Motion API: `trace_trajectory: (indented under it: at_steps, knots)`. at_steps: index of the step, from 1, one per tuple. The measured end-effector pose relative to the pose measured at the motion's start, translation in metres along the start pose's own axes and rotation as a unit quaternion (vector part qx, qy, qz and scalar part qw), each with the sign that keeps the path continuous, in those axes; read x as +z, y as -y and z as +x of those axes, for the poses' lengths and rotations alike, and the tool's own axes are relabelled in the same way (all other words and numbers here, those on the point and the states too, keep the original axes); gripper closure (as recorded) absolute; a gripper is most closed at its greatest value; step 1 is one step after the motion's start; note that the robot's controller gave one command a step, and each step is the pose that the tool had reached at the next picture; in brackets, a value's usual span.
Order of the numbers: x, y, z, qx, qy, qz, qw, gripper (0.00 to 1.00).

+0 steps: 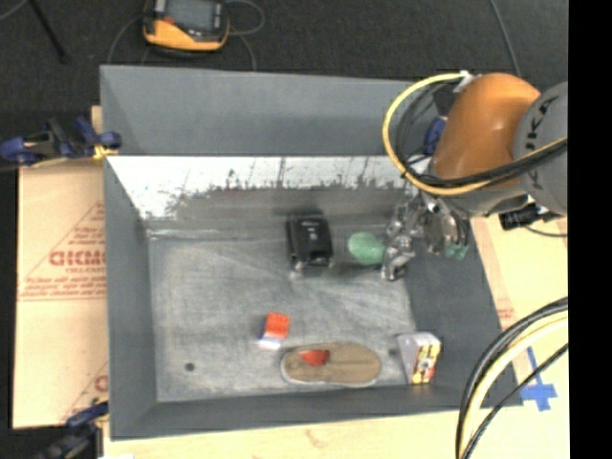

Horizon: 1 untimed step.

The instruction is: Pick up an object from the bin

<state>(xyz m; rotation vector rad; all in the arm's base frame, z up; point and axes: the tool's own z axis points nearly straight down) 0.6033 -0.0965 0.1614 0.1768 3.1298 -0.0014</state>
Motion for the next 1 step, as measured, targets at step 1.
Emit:
trace_trajectory:
  at_steps: [1]
  knots:
    - [-0.0535, -0.0108, -0.0184, 0.0, -0.001, 0.0, 1.0, 1.0]
